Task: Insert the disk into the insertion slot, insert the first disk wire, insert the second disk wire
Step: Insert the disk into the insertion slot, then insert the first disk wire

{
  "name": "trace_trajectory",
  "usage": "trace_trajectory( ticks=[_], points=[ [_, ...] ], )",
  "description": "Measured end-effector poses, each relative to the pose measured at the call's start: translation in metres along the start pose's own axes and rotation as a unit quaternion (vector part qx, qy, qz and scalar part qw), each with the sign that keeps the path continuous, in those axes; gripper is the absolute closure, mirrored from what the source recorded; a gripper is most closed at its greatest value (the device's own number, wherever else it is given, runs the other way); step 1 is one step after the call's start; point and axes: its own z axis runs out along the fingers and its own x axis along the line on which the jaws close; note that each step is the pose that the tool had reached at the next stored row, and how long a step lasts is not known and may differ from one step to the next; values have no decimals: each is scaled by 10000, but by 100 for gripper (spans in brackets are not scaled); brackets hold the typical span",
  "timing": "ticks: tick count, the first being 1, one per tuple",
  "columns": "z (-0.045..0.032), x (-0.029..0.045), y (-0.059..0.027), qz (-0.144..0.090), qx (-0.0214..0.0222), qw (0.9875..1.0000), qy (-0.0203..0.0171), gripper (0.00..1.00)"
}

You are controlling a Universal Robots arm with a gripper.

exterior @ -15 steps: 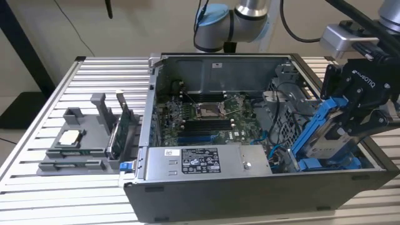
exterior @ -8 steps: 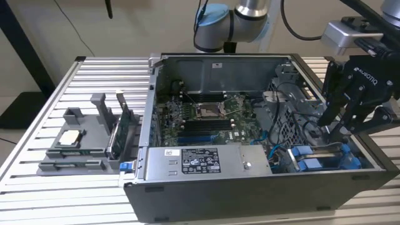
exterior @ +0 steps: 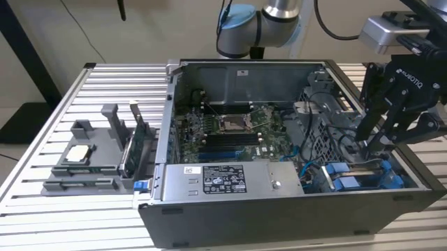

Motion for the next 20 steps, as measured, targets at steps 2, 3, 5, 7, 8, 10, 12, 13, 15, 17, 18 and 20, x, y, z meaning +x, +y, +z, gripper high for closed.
trace_trajectory(
  ticks=[2,3,5,7,8,10,12,13,15,17,18,20],
  points=[
    [9,-14,0,-2,20,10000,-59,59],
    [13,-23,-1,-3,25,10000,-72,59],
    [33,-41,-3,-2,29,10000,-75,59],
    [53,-59,-10,-4,32,10000,-76,59],
    [61,-65,-16,-6,33,10000,-76,59],
    [74,-75,-32,-11,34,10000,-79,59],
    [80,-85,-41,-16,34,10000,-85,59],
    [84,-87,-41,-15,34,10000,-89,59],
    [86,-88,-41,-16,34,9999,-96,59],
    [86,-89,-42,-17,34,9999,-115,62],
    [86,-89,-42,-17,34,9999,-122,62],
    [87,-89,-42,-18,33,9999,-139,69]
  ],
)
